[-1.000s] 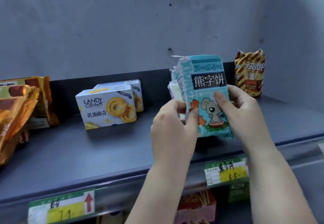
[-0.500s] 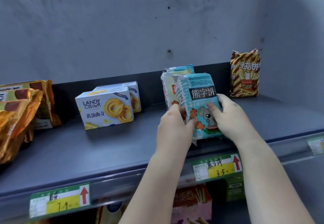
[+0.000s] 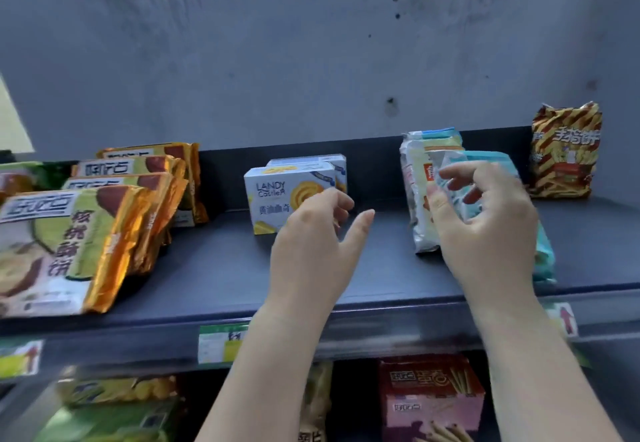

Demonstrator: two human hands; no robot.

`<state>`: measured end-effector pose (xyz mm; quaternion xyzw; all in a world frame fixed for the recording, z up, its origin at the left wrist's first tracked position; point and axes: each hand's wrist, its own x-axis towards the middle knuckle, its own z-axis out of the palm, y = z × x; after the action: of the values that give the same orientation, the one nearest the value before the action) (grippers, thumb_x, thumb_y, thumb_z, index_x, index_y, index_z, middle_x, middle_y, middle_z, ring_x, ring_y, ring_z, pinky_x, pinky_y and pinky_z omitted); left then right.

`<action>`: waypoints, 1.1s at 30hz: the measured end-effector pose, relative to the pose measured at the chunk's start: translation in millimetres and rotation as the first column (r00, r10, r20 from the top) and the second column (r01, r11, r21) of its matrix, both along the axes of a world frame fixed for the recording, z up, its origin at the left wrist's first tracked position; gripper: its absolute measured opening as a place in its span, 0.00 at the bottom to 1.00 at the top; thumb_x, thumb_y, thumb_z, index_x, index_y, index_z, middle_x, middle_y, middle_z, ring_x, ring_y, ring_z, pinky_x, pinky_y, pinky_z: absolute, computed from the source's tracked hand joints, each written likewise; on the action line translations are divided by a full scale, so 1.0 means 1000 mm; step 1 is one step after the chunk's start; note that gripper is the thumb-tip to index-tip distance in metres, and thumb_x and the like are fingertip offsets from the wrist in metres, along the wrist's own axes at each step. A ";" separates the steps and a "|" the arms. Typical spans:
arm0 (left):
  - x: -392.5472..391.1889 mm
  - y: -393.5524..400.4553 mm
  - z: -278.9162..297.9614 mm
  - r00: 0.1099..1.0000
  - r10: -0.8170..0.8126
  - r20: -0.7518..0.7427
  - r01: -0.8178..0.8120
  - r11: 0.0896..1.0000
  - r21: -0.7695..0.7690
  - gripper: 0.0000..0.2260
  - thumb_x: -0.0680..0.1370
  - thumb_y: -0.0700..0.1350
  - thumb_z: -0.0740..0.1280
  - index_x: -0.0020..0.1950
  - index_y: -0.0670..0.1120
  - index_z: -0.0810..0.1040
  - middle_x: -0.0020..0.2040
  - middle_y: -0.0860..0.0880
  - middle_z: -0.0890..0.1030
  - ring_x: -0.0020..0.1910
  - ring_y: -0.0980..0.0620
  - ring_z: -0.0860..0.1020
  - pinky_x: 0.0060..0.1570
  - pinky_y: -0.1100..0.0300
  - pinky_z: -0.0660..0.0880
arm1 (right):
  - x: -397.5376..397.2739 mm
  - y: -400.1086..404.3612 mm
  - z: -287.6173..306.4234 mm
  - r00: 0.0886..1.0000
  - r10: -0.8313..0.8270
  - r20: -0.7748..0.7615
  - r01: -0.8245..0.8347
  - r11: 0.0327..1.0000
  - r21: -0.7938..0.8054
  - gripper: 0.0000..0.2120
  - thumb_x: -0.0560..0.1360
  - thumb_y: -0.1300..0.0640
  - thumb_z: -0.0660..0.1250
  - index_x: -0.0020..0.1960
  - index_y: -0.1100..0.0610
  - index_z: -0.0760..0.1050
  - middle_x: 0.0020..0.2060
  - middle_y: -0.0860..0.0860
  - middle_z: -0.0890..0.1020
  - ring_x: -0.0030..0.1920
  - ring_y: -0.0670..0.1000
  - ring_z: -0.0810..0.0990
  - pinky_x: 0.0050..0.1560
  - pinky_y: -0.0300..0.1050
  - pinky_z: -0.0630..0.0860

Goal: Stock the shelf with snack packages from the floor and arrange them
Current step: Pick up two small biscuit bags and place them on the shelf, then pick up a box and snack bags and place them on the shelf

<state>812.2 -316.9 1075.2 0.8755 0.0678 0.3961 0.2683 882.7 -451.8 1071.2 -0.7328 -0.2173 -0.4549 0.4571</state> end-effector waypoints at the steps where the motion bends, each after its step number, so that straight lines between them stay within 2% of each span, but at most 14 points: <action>1: -0.015 0.017 0.000 0.999 0.043 0.019 -0.043 0.999 0.011 0.10 0.74 0.54 0.65 0.48 0.49 0.77 0.43 0.53 0.80 0.42 0.52 0.78 0.44 0.56 0.75 | -0.013 0.021 0.001 0.997 0.071 0.024 -0.071 0.998 0.001 0.07 0.71 0.55 0.66 0.47 0.57 0.77 0.39 0.47 0.74 0.41 0.49 0.72 0.45 0.38 0.67; 4: -0.072 0.072 -0.005 0.981 0.191 0.029 -0.193 0.978 0.078 0.09 0.75 0.53 0.65 0.48 0.49 0.77 0.42 0.54 0.79 0.41 0.55 0.76 0.41 0.60 0.73 | -0.059 0.094 -0.004 0.943 0.330 0.030 -0.329 0.944 -0.035 0.05 0.71 0.56 0.66 0.43 0.56 0.77 0.36 0.45 0.74 0.37 0.47 0.71 0.41 0.37 0.67; 7: -0.147 0.129 -0.019 0.931 0.363 0.031 -0.364 0.928 0.076 0.06 0.74 0.50 0.66 0.46 0.49 0.77 0.39 0.54 0.78 0.38 0.54 0.76 0.39 0.59 0.73 | -0.118 0.170 -0.020 0.824 0.566 -0.034 -0.566 0.817 -0.108 0.06 0.71 0.53 0.65 0.42 0.55 0.77 0.35 0.45 0.75 0.35 0.42 0.69 0.40 0.34 0.68; 10: -0.237 0.177 -0.042 0.837 0.547 0.006 -0.547 0.836 0.046 0.05 0.74 0.49 0.66 0.45 0.48 0.78 0.38 0.53 0.78 0.37 0.53 0.76 0.41 0.57 0.74 | -0.190 0.238 -0.048 0.624 0.766 -0.153 -0.780 0.621 -0.073 0.03 0.70 0.56 0.66 0.41 0.55 0.77 0.33 0.45 0.75 0.33 0.44 0.70 0.36 0.30 0.66; 12: -0.300 0.202 -0.062 0.753 0.656 -0.049 -0.656 0.754 0.009 0.05 0.74 0.49 0.66 0.45 0.48 0.79 0.39 0.53 0.79 0.38 0.53 0.75 0.41 0.58 0.73 | -0.240 0.275 -0.075 0.488 0.839 -0.240 -0.869 0.492 -0.047 0.01 0.70 0.57 0.66 0.40 0.53 0.76 0.30 0.45 0.75 0.32 0.45 0.71 0.33 0.30 0.65; 14: -0.363 0.221 -0.087 0.650 0.750 -0.122 -0.757 0.653 -0.020 0.05 0.74 0.48 0.66 0.45 0.49 0.78 0.38 0.54 0.78 0.38 0.52 0.75 0.40 0.58 0.72 | -0.290 0.307 -0.106 0.362 0.869 -0.338 -0.928 0.371 -0.039 0.02 0.71 0.57 0.67 0.40 0.51 0.75 0.30 0.44 0.74 0.31 0.42 0.71 0.32 0.28 0.65; 18: -0.472 0.240 -0.145 0.452 0.835 -0.313 -0.889 0.452 -0.077 0.03 0.76 0.48 0.65 0.42 0.51 0.76 0.34 0.58 0.75 0.35 0.55 0.72 0.36 0.60 0.68 | -0.378 0.353 -0.169 0.153 0.821 -0.550 -0.983 0.185 0.002 0.03 0.72 0.57 0.67 0.40 0.54 0.77 0.30 0.45 0.76 0.33 0.44 0.72 0.34 0.31 0.67; 22: -0.549 0.252 -0.208 0.292 0.825 -0.484 -0.956 0.269 -0.119 0.03 0.76 0.46 0.64 0.42 0.51 0.75 0.37 0.54 0.76 0.38 0.50 0.74 0.40 0.58 0.71 | -0.437 0.387 -0.223 0.067 0.685 -0.725 -0.997 0.080 -0.017 0.05 0.73 0.55 0.67 0.43 0.56 0.79 0.31 0.43 0.76 0.32 0.42 0.72 0.36 0.33 0.69; 26: -0.597 0.266 -0.271 0.197 0.761 -0.618 -0.979 0.114 -0.171 0.03 0.75 0.45 0.65 0.42 0.49 0.76 0.36 0.54 0.76 0.38 0.49 0.74 0.42 0.56 0.72 | -0.472 0.421 -0.281 0.056 0.537 -0.842 -0.998 0.031 -0.047 0.05 0.73 0.54 0.67 0.45 0.54 0.78 0.34 0.43 0.77 0.36 0.43 0.75 0.42 0.43 0.75; 30: -0.631 0.296 -0.334 0.134 0.667 -0.733 -0.978 -0.030 -0.206 0.03 0.75 0.47 0.66 0.40 0.51 0.75 0.34 0.56 0.75 0.41 0.47 0.77 0.44 0.54 0.74 | -0.493 0.468 -0.339 0.023 0.370 -0.929 -0.999 -0.019 -0.033 0.06 0.73 0.53 0.66 0.43 0.55 0.78 0.37 0.50 0.80 0.39 0.47 0.77 0.40 0.42 0.73; 33: -0.651 0.334 -0.385 0.121 0.611 -0.783 -0.965 -0.113 -0.238 0.03 0.74 0.47 0.66 0.40 0.50 0.76 0.33 0.56 0.75 0.41 0.46 0.77 0.43 0.54 0.75 | -0.509 0.512 -0.385 0.019 0.256 -0.966 -0.998 -0.055 -0.034 0.05 0.73 0.54 0.67 0.43 0.55 0.77 0.37 0.50 0.79 0.40 0.50 0.76 0.39 0.42 0.70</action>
<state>161.0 16.8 689.7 0.4858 0.8100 0.1987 0.2614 373.4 60.5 685.8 -0.6742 -0.5548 0.4072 0.2682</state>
